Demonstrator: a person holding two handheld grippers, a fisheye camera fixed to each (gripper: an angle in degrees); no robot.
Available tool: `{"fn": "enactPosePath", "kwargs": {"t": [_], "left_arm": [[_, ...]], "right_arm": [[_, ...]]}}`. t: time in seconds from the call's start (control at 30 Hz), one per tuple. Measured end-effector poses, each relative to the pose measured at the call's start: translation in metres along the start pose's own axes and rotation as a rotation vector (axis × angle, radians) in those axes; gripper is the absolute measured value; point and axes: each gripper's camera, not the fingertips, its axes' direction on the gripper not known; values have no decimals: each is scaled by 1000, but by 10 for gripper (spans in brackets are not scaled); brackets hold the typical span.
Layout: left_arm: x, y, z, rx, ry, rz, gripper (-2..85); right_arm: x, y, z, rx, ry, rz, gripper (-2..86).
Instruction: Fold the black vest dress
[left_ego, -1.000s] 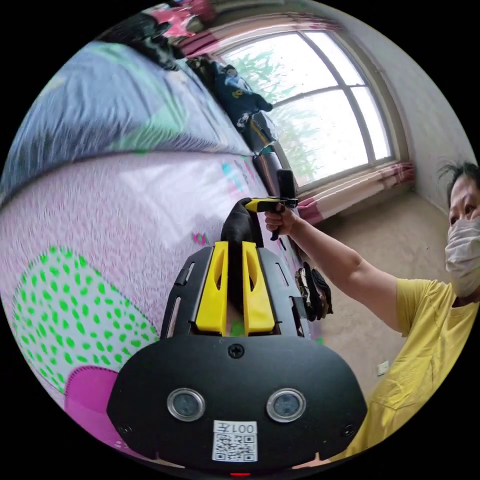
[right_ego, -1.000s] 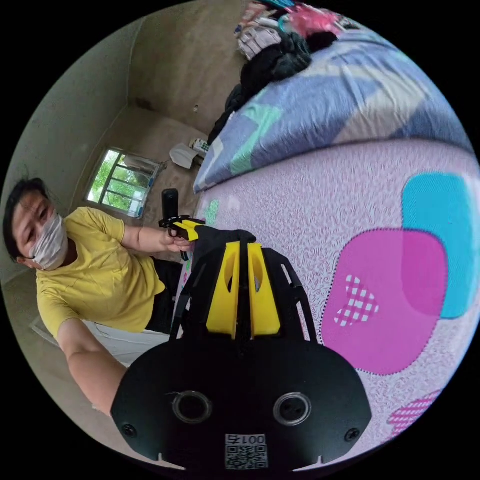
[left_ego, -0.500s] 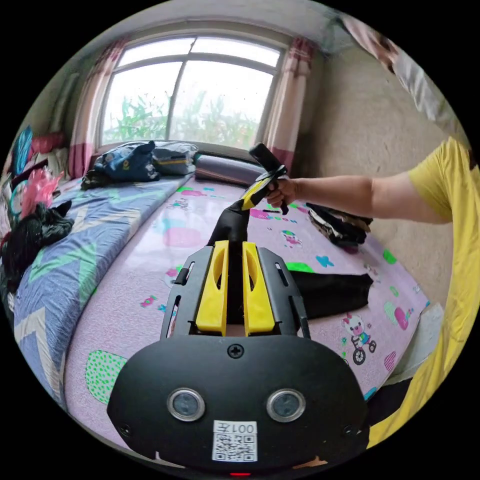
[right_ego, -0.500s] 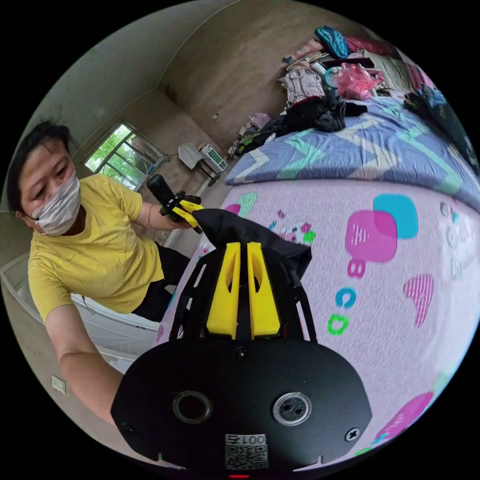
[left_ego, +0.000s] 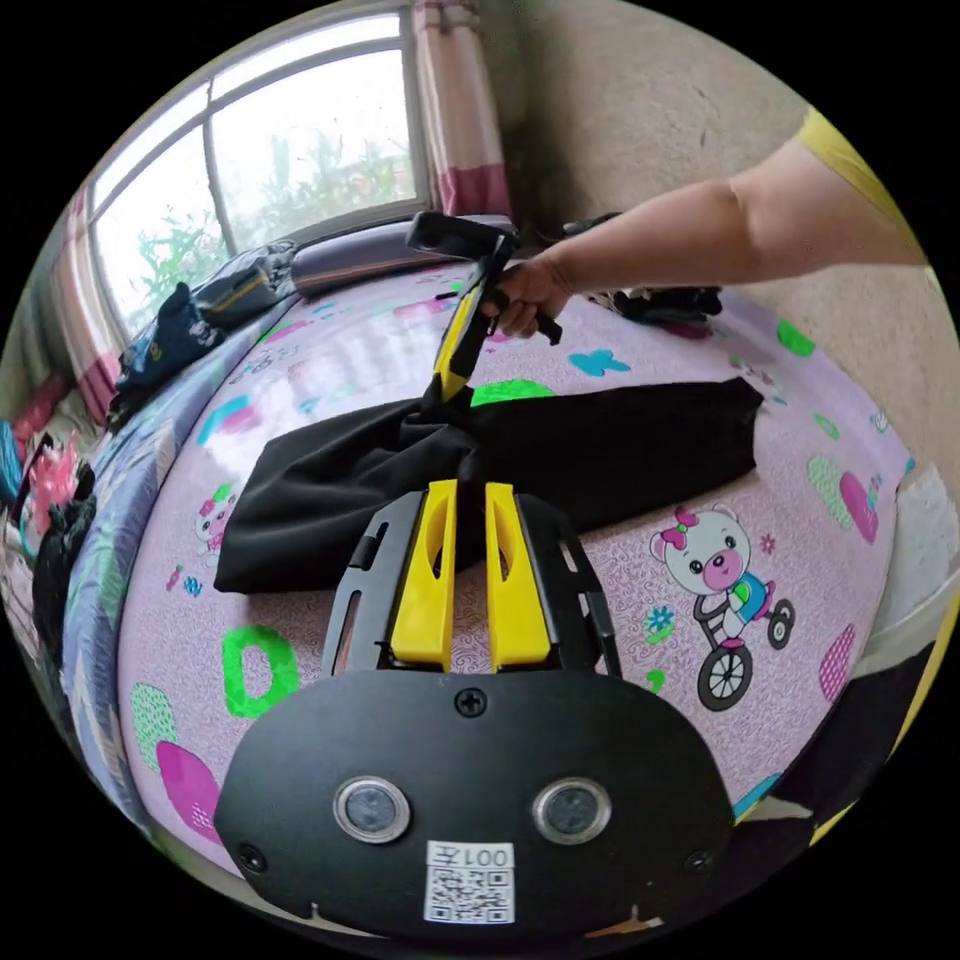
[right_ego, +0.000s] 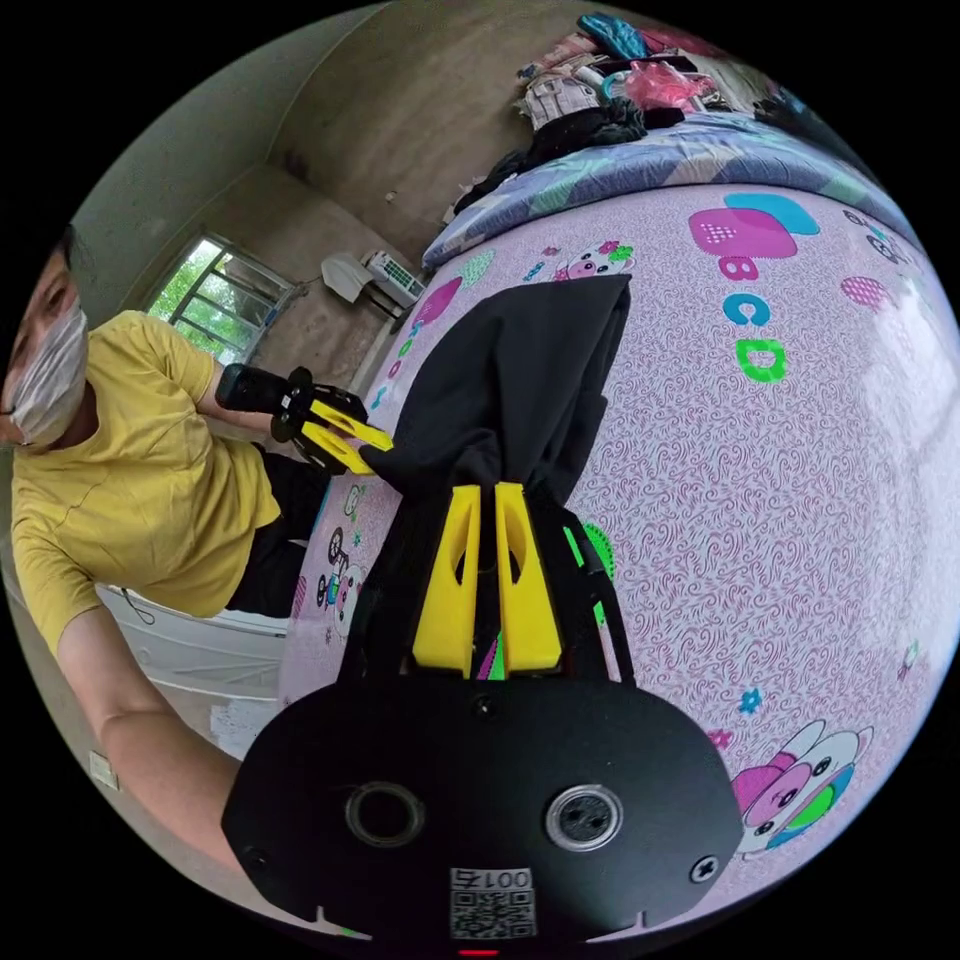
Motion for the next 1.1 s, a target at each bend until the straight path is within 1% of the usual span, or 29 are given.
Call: {"fn": "enactPosePath", "kwargs": {"t": [0.07, 0.17, 0.27, 0.3, 0.4, 0.5, 0.57, 0.6, 0.67, 0.73, 0.77, 0.83, 0.9, 0.93, 0.97, 1.0, 1.07, 1.1], "left_arm": [[9, -2, 2, -20, 9, 87, 13], [13, -4, -2, -40, 13, 145, 16], [11, -5, -14, -33, 9, 174, 12], [10, -5, -17, -26, 9, 175, 11], [5, -7, -34, 20, 23, 152, -5], [-3, -11, -43, 72, 42, 71, -11], [-17, -18, -33, 68, 79, -43, -12], [-21, -20, -28, 57, 95, -70, -12], [-36, -22, -3, -26, 147, -198, -12], [-45, -20, 14, -87, 191, -283, -12], [-49, -17, 23, -116, 216, -329, -12], [-53, -13, 33, -154, 230, -359, -12], [-63, -9, 30, -132, 258, -393, -12], [-73, -4, 24, -106, 289, -435, -12], [-87, 4, 12, -41, 327, -500, -12], [-95, 9, 5, -8, 340, -538, -12], [-135, 37, -16, 80, 340, -710, -7], [-147, 45, -20, 99, 338, -757, -3]], "right_arm": [[2, 8, 0, -19, -22, 32, 20], [3, 18, -11, -19, -41, 73, 16], [-6, 15, -32, 58, 7, 53, 7], [-11, 11, -39, 112, 9, 30, 5], [-20, -2, -44, 183, -4, -31, 3], [-17, -15, -28, 119, 32, -32, 2], [-10, -19, -12, 39, 31, -15, 1], [-6, -18, 0, -15, 33, -2, 1], [3, -15, 15, -84, 43, 39, 1], [13, -9, 26, -116, 42, 78, 1], [18, -5, 25, -74, 7, 98, 1], [25, -2, 23, -55, -20, 119, 2], [26, -8, 15, -59, -9, 101, 5], [26, -10, 11, -43, -10, 95, 5], [28, -15, 0, 20, -26, 94, 8], [34, -22, -13, 91, -51, 102, 13], [46, -35, -26, 149, -64, 122, 25], [56, -45, -30, 154, -62, 141, 38]]}}
